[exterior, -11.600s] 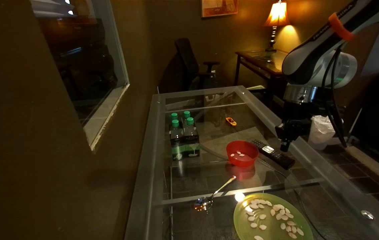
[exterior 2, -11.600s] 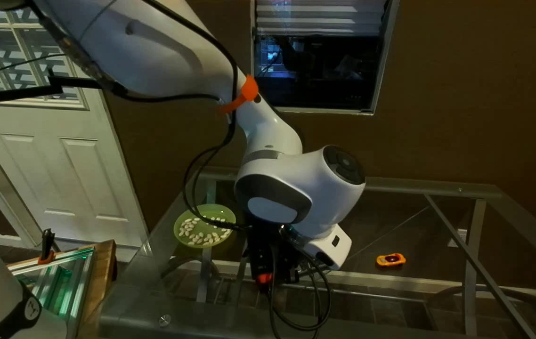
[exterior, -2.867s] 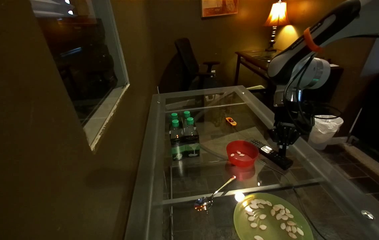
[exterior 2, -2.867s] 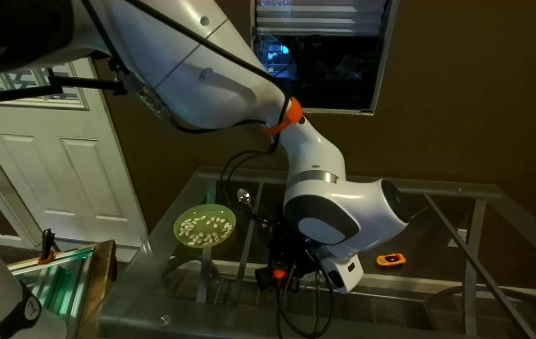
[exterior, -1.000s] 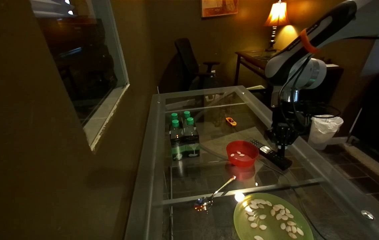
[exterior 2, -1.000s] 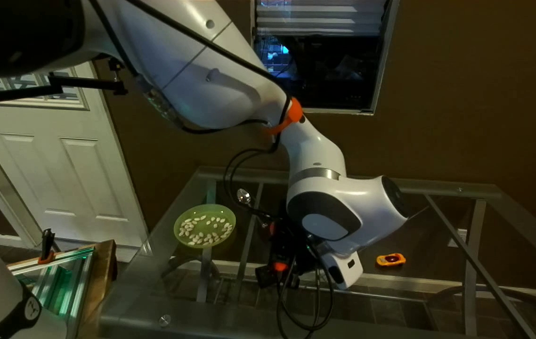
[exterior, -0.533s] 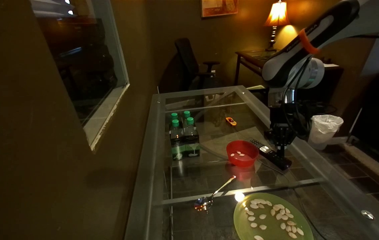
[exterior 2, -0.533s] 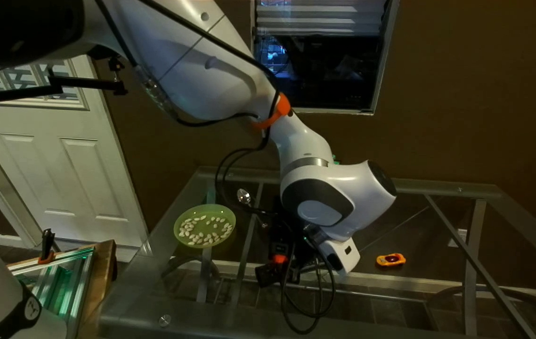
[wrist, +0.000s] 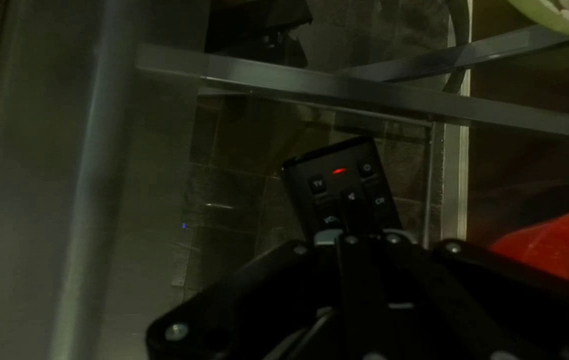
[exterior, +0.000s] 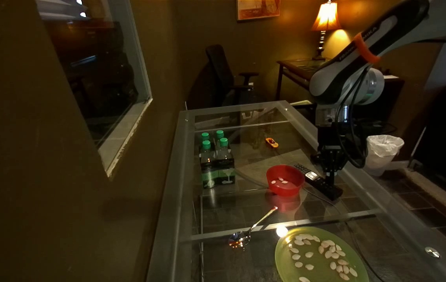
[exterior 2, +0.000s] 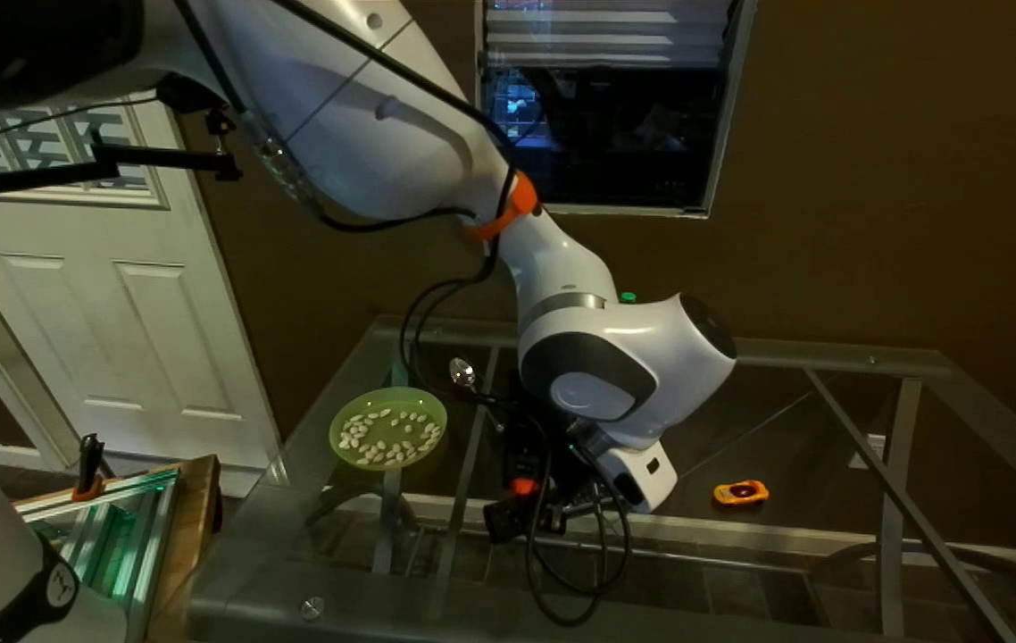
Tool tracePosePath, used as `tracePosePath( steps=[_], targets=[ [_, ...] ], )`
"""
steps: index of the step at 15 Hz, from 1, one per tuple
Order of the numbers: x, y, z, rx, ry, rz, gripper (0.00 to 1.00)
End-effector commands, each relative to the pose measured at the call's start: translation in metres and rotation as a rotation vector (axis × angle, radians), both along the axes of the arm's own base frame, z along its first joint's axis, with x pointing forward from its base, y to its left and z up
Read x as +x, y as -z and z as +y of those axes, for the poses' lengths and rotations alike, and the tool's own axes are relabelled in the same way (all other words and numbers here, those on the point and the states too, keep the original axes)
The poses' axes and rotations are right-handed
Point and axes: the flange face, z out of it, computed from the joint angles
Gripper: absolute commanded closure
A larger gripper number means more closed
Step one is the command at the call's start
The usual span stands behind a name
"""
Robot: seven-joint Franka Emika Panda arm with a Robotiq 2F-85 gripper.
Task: Press one button on the remote
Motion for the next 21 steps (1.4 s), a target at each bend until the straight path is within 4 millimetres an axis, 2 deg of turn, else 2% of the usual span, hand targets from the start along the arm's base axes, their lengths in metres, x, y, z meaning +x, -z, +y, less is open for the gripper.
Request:
tracePosePath(
  steps=[1, 15, 17, 21],
  targets=[
    [-0.013, -0.003, 0.008, -0.025, 0.004, -0.014, 1.00],
    [-0.038, -0.029, 0.025, -0.094, 0.011, -0.060, 1.00],
    [-0.044, -0.043, 0.034, -0.168, -0.029, -0.123, 0.73],
    [-0.066, -0.084, 0.064, -0.329, -0.113, -0.231, 0.48]
  ],
)
